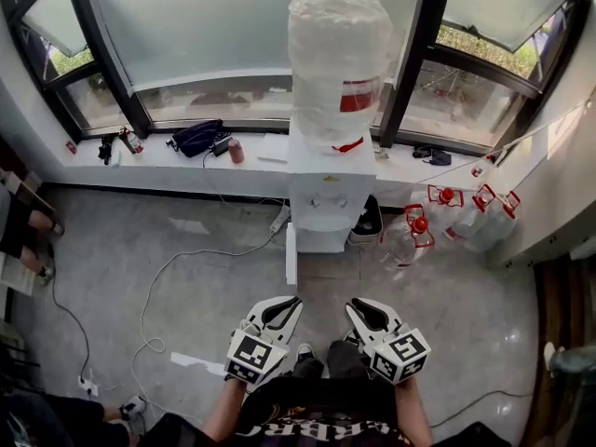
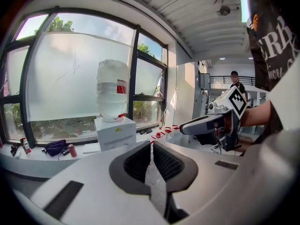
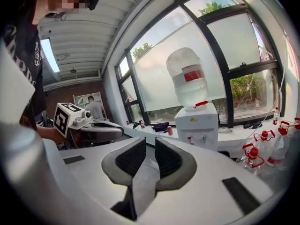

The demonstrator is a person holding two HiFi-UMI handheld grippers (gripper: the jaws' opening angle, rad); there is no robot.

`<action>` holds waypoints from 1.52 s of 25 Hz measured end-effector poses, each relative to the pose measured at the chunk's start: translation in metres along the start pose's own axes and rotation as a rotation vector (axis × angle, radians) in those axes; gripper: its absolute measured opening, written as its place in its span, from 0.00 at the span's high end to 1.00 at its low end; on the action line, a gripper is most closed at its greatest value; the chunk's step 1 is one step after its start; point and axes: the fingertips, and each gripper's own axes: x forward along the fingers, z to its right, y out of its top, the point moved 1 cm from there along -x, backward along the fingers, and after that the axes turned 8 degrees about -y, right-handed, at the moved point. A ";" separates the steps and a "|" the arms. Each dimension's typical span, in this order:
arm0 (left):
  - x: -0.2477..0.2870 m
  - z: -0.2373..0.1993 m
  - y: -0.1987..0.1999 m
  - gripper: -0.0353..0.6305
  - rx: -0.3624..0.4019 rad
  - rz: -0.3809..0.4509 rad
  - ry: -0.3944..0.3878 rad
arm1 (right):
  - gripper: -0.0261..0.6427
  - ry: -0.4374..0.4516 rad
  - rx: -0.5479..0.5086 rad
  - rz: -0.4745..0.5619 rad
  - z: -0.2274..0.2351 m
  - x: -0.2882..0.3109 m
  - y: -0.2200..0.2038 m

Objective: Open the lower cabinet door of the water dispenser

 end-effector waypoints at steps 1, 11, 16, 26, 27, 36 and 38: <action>-0.001 0.004 0.003 0.91 -0.005 0.013 -0.002 | 0.85 -0.005 -0.006 0.004 -0.001 -0.004 0.001; -0.005 0.065 0.014 0.91 -0.017 0.049 -0.056 | 0.92 -0.011 -0.019 0.029 -0.010 -0.047 0.005; -0.010 0.105 0.027 0.91 0.001 0.060 -0.056 | 0.94 -0.015 -0.008 0.026 -0.012 -0.085 -0.008; -0.035 0.210 0.030 0.91 0.017 0.075 -0.082 | 0.95 0.006 -0.048 0.059 -0.032 -0.177 -0.029; -0.037 0.217 0.029 0.91 0.020 0.076 -0.082 | 0.95 0.007 -0.053 0.065 -0.034 -0.185 -0.031; -0.049 0.266 0.032 0.91 0.048 0.111 -0.070 | 0.95 -0.003 -0.097 0.084 -0.045 -0.237 -0.049; -0.048 0.273 0.034 0.91 0.051 0.123 -0.064 | 0.95 0.002 -0.112 0.090 -0.044 -0.244 -0.051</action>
